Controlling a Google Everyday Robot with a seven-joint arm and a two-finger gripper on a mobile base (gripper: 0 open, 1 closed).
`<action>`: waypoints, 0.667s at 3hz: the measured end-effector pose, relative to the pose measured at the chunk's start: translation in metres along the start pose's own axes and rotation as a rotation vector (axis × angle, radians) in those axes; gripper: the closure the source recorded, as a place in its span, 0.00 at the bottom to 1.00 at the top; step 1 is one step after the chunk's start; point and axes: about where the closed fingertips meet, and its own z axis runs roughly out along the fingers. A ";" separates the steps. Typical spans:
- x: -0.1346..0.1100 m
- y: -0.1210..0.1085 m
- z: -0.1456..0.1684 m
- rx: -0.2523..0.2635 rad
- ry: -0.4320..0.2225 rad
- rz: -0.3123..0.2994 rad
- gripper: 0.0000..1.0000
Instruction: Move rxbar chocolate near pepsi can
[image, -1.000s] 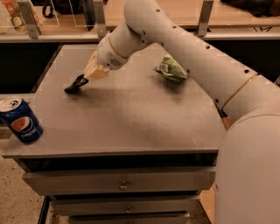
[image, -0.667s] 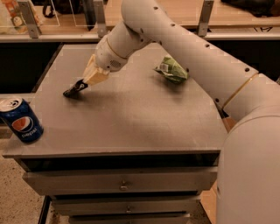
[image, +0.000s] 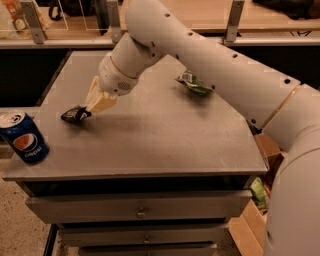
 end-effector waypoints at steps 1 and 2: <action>-0.014 0.017 0.020 -0.047 -0.023 -0.035 1.00; -0.022 0.025 0.029 -0.075 -0.041 -0.057 0.82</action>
Offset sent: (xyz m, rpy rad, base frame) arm -0.0431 0.0331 -0.0157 0.0170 0.0320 0.1319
